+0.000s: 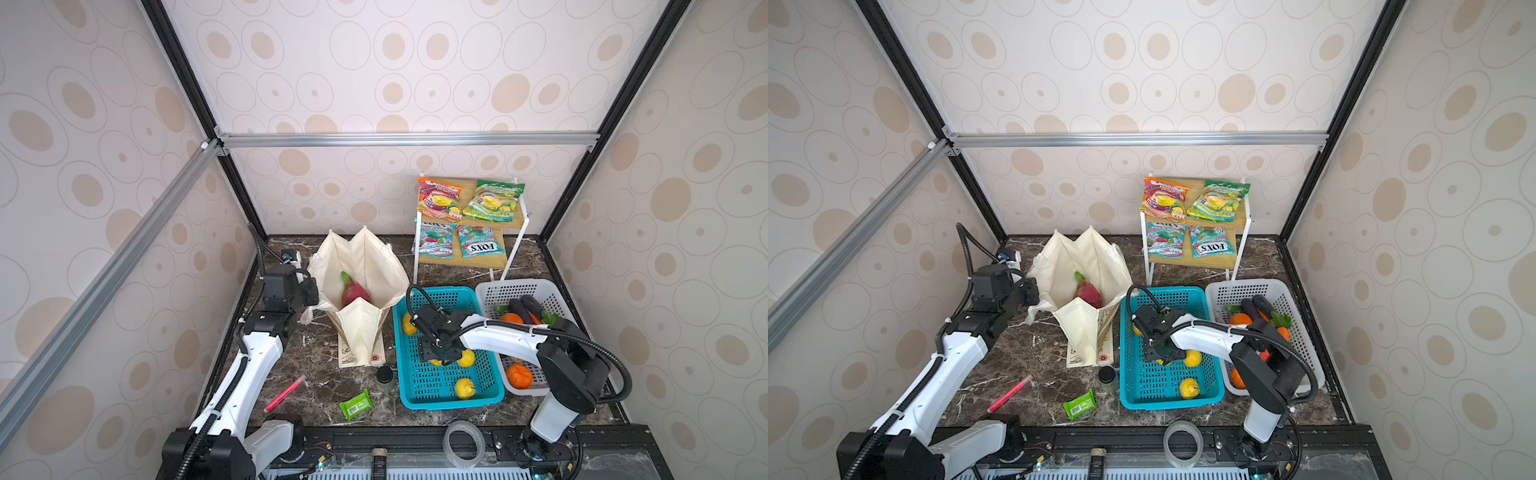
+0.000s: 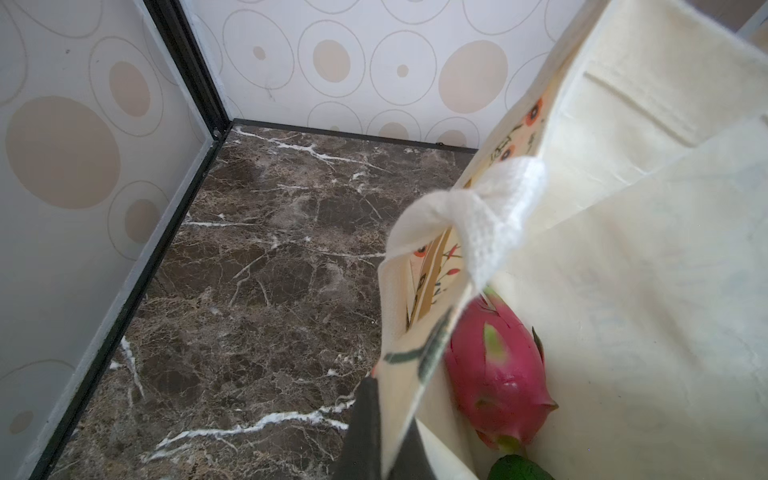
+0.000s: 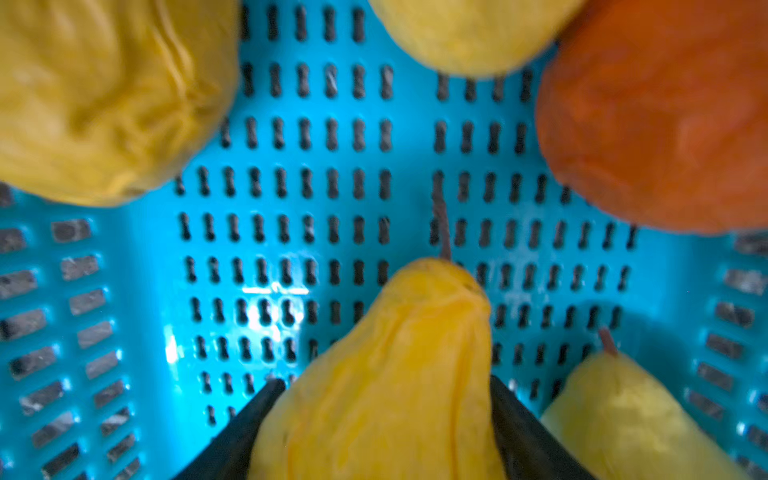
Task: Place the food into the grocery bag and tie it
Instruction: 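Lower the right gripper and grasp the yellow pear by its body, then carry the yellow pear into the tote bag and release it with the right gripper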
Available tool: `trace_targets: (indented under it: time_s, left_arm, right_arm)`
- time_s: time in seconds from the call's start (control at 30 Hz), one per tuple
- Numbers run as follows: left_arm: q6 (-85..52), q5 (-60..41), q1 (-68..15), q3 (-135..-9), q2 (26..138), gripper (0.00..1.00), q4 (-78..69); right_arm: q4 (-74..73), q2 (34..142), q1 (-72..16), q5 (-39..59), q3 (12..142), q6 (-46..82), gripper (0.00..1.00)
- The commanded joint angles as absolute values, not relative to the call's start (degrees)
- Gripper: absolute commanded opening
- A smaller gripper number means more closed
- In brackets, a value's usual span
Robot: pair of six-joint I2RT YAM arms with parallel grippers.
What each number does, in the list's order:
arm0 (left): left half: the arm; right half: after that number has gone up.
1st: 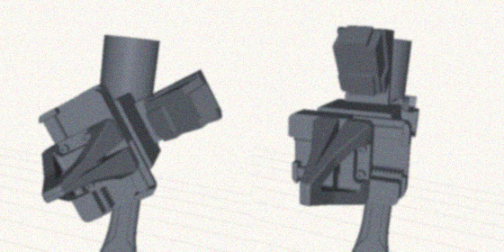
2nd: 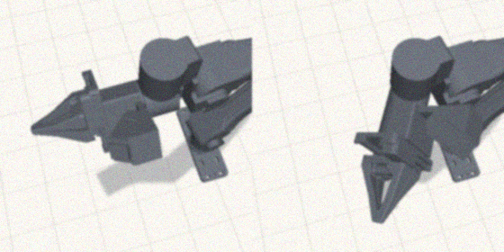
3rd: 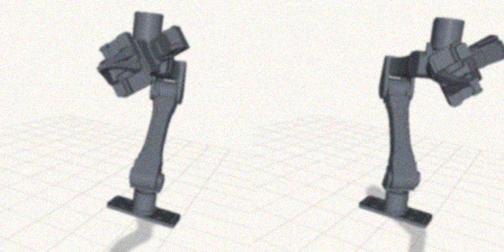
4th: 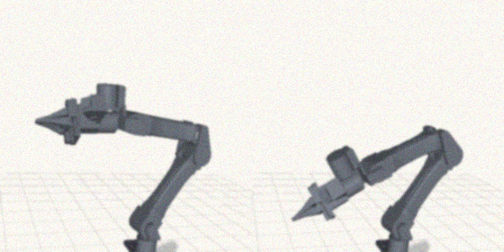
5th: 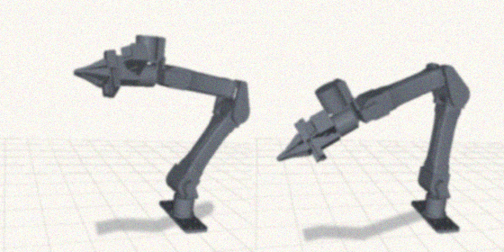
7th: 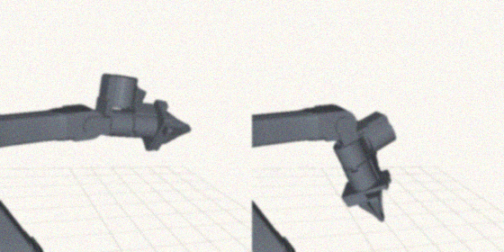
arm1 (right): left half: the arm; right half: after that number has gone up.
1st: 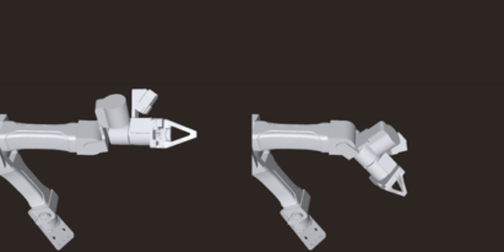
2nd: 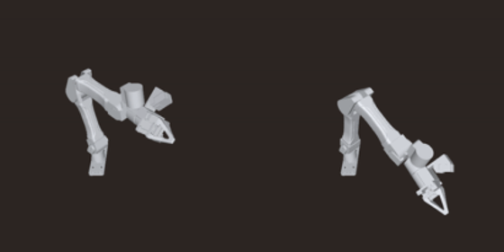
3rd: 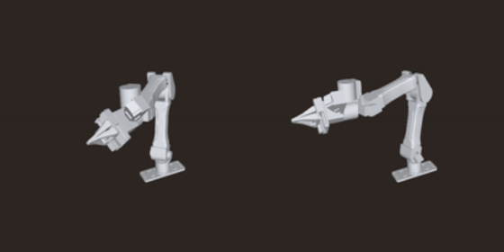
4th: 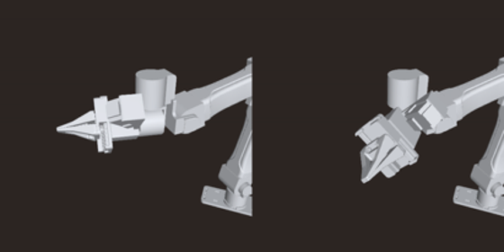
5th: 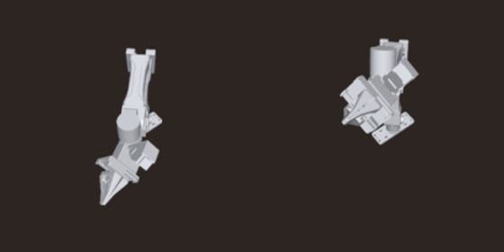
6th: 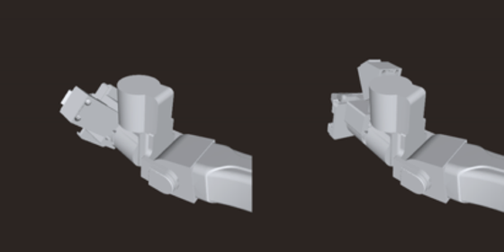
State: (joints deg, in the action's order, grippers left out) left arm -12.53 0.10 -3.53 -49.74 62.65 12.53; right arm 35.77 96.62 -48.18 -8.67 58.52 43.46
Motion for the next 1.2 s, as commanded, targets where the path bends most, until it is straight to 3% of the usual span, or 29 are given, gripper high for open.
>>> trace_targets:
  time_s: [0.0,0.2,0.4,0.63,1.17]
  left_arm:
    - [-12.06,0.0,-3.27,-50.26,61.35,0.0,11.44]
    - [-12.11,0.0,-3.26,-50.21,61.35,0.0,11.45]
    - [-12.19,-0.09,-3.24,-50.1,61.27,0.0,11.49]
    - [-12.05,-0.45,-3.31,-50.45,60.58,0.0,11.95]
    - [-12.57,-1.58,-3.3,-50.58,61.07,0.0,12.2]
  right_arm:
    - [38.77,95.27,-48.06,-10.06,59.66,44.47,0.68]
    - [43.32,88.29,-48.01,-13.54,63.25,42.74,0.66]
    - [50.09,80.32,-47.86,-19.51,74.66,36.57,0.66]
    - [53.22,77.31,-47.41,-15.54,93.55,29.99,0.66]
    - [47.08,91.79,-47.64,-5.18,108.68,29.79,0.65]
